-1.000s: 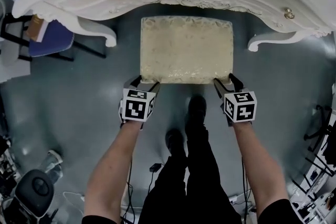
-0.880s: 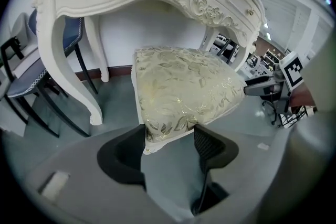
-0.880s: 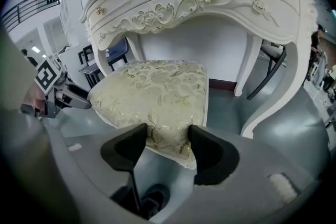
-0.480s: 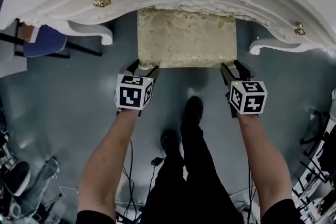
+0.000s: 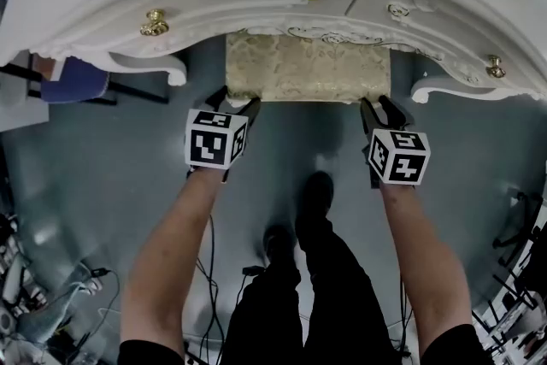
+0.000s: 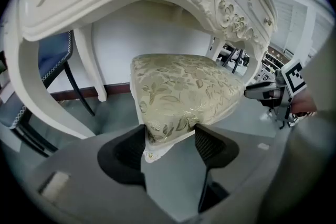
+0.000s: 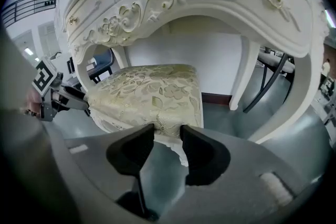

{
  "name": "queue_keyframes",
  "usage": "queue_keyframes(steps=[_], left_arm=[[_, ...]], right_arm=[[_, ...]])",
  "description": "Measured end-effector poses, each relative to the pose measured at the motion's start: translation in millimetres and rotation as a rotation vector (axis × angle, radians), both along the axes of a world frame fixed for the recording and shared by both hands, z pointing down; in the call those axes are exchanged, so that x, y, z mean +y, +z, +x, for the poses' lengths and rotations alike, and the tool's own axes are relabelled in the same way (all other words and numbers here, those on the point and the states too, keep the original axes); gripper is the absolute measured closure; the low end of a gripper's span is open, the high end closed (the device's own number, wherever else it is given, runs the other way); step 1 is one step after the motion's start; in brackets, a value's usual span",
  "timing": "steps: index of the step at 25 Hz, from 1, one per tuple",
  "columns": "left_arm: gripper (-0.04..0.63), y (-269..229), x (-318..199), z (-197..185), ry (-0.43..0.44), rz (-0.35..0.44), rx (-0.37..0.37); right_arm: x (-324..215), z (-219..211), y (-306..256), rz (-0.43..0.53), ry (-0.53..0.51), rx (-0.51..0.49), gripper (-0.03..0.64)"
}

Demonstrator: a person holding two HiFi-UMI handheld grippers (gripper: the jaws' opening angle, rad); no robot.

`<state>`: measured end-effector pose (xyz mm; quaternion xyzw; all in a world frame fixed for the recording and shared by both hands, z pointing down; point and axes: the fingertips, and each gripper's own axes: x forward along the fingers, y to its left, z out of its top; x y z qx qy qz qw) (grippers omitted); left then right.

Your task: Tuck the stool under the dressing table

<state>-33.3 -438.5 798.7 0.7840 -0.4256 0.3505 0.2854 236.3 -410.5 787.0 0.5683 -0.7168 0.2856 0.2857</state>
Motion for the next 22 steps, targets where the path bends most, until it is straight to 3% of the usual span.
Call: queue_keyframes(steps=[6, 12, 22], left_arm=[[0.282, -4, -38, -3, -0.049, 0.098, 0.014], [0.299, -8, -40, -3, -0.107, 0.158, 0.018], [0.299, -7, -50, -1, -0.116, 0.178, 0.004]], right_arm=[[-28, 0, 0, 0.023, -0.096, 0.032, 0.474], [-37, 1, 0, 0.051, -0.089, 0.026, 0.479], [-46, 3, 0, 0.096, -0.11, 0.031, 0.48]])
